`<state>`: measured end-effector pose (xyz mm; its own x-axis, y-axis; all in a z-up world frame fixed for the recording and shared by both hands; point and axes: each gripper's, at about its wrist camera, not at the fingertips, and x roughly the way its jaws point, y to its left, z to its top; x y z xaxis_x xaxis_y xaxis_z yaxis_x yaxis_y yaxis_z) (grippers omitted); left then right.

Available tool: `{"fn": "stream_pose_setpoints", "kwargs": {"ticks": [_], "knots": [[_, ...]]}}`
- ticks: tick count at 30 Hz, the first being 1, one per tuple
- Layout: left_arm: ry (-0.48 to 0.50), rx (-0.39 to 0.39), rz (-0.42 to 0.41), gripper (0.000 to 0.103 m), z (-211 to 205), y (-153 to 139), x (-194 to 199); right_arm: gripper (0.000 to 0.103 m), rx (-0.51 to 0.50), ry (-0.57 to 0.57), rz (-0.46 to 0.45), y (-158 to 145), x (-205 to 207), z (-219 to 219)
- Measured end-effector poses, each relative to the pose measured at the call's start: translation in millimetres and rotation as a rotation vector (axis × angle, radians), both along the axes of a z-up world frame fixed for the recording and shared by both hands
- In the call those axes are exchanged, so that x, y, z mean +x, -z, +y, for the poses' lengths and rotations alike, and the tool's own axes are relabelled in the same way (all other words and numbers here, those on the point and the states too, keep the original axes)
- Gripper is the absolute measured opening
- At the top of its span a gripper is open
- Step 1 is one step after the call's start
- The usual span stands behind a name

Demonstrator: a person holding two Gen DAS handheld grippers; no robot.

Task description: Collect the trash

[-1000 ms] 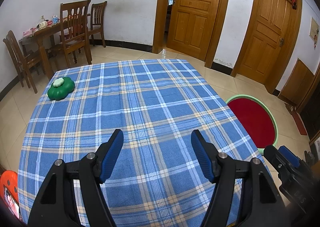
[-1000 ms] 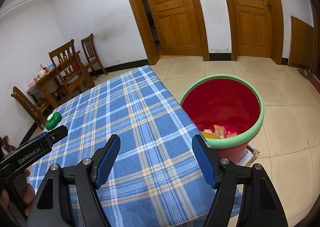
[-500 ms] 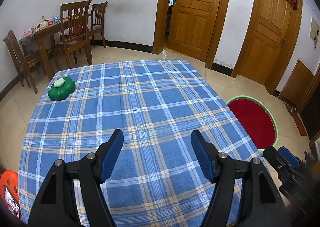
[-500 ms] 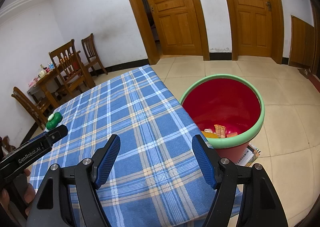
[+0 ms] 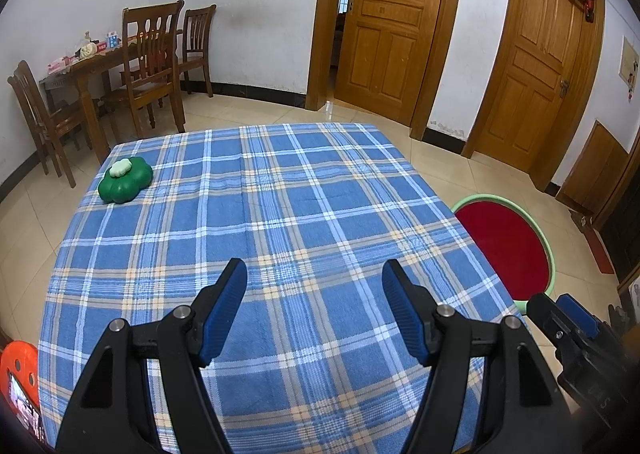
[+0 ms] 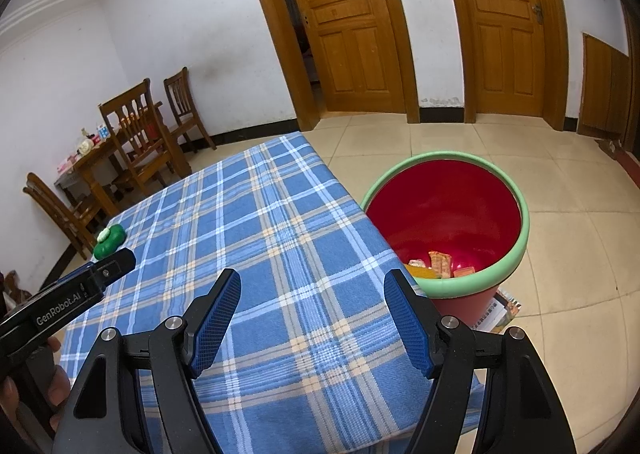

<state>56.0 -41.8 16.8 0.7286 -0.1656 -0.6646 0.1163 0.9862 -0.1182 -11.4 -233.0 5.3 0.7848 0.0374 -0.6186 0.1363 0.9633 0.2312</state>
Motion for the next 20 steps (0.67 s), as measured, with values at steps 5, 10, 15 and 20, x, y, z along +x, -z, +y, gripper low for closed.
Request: {"fn": "stream_pose_setpoints", "kwargs": {"ticks": [5,10,15,20], "knots": [[0.000,-0.001,-0.001,0.070,0.9,-1.0,-0.4,0.075,-0.001,0.000,0.000,-0.3,-0.2,1.6],[-0.001,-0.003,-0.001,0.070,1.5,-1.8,-0.5,0.075,-0.002,-0.001,-0.001,-0.3,-0.6,2.0],[-0.001,-0.002,-0.001,0.070,2.7,-2.7,-0.8,0.075,-0.002,0.000,0.000,-1.6,-0.6,2.5],[-0.007,-0.004,-0.003,0.070,4.5,-4.4,-1.3,0.075,-0.002,-0.001,0.000,-1.7,-0.5,2.4]]}}
